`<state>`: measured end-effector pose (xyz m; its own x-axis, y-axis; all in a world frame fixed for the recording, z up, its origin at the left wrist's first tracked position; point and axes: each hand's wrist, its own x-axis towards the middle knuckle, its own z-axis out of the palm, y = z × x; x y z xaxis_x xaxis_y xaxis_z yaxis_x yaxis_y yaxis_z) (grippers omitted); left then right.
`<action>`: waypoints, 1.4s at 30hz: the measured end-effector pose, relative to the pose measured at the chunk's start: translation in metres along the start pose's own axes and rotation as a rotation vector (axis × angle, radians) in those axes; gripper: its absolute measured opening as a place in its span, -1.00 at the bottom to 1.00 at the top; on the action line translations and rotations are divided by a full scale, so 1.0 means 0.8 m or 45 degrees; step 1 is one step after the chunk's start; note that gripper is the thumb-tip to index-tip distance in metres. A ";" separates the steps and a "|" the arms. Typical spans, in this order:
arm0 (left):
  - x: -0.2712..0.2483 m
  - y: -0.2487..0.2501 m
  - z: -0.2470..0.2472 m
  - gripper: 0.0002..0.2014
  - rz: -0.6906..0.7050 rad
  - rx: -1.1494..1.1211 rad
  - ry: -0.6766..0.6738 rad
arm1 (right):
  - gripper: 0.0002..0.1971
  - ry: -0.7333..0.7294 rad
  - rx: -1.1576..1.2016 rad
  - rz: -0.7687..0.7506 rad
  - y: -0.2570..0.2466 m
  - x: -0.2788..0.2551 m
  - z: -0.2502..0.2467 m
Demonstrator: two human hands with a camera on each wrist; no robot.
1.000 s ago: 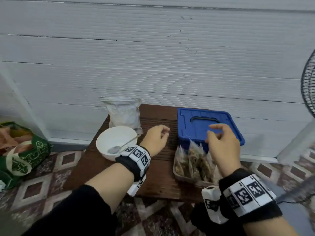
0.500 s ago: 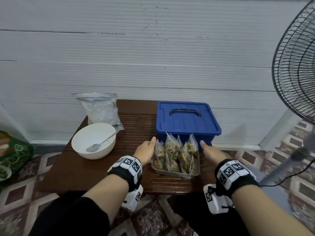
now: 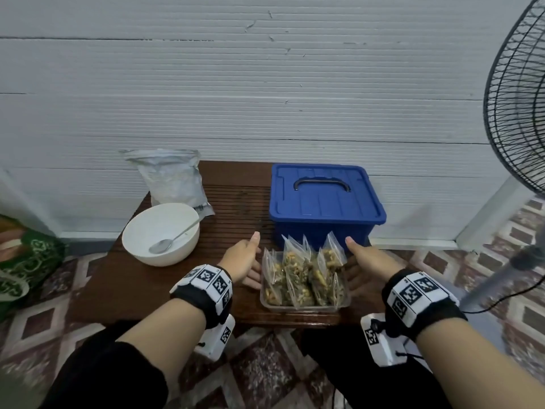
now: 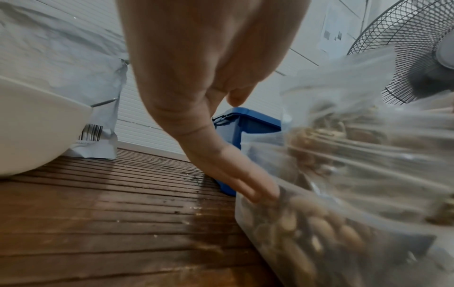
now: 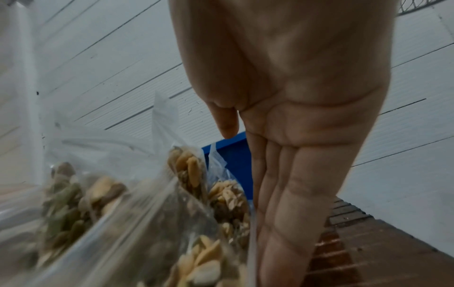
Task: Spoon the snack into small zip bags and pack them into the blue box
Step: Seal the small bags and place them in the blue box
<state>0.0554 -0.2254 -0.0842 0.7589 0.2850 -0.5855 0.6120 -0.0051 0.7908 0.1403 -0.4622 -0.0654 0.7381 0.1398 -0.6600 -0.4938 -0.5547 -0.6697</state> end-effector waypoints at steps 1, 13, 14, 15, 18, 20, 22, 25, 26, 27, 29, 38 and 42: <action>-0.001 0.003 -0.001 -0.47 -0.017 0.025 -0.011 | -0.29 -0.013 0.013 0.018 -0.003 -0.005 -0.003; 0.083 0.103 -0.033 -0.59 0.426 0.391 0.205 | -0.64 0.778 -0.387 -0.331 -0.088 0.036 -0.078; 0.092 0.108 -0.034 -0.55 0.411 0.375 0.193 | -0.64 0.701 -0.464 -0.301 -0.092 0.046 -0.079; 0.099 0.112 -0.034 -0.52 0.405 0.347 0.172 | -0.66 0.639 -0.518 -0.293 -0.095 0.055 -0.080; 0.109 0.121 -0.029 -0.49 0.395 0.293 0.118 | -0.74 0.565 -0.550 -0.303 -0.100 0.067 -0.079; 0.109 0.123 -0.028 -0.51 0.422 0.332 0.163 | -0.74 0.580 -0.599 -0.306 -0.103 0.070 -0.077; 0.105 0.122 -0.031 -0.56 0.462 0.376 0.251 | -0.74 0.603 -0.657 -0.332 -0.105 0.068 -0.073; 0.092 0.117 -0.041 -0.64 0.466 0.411 0.348 | -0.77 0.597 -0.709 -0.372 -0.104 0.068 -0.068; 0.086 0.114 -0.044 -0.68 0.461 0.423 0.357 | -0.78 0.589 -0.720 -0.373 -0.104 0.068 -0.067; 0.082 0.113 -0.046 -0.72 0.459 0.424 0.358 | -0.79 0.579 -0.736 -0.370 -0.103 0.066 -0.066; 0.073 0.112 -0.046 -0.78 0.462 0.435 0.362 | -0.79 0.571 -0.773 -0.357 -0.104 0.063 -0.066; 0.070 0.143 -0.046 -0.75 0.537 0.530 0.496 | -0.80 0.575 -0.810 -0.406 -0.139 0.047 -0.088; 0.085 0.183 -0.055 -0.80 0.604 0.465 0.516 | -0.76 0.641 -0.711 -0.521 -0.185 0.056 -0.106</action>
<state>0.1868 -0.1643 0.0000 0.8625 0.5054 -0.0252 0.3259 -0.5166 0.7918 0.2856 -0.4435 0.0330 0.9904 0.1095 -0.0845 0.0574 -0.8813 -0.4691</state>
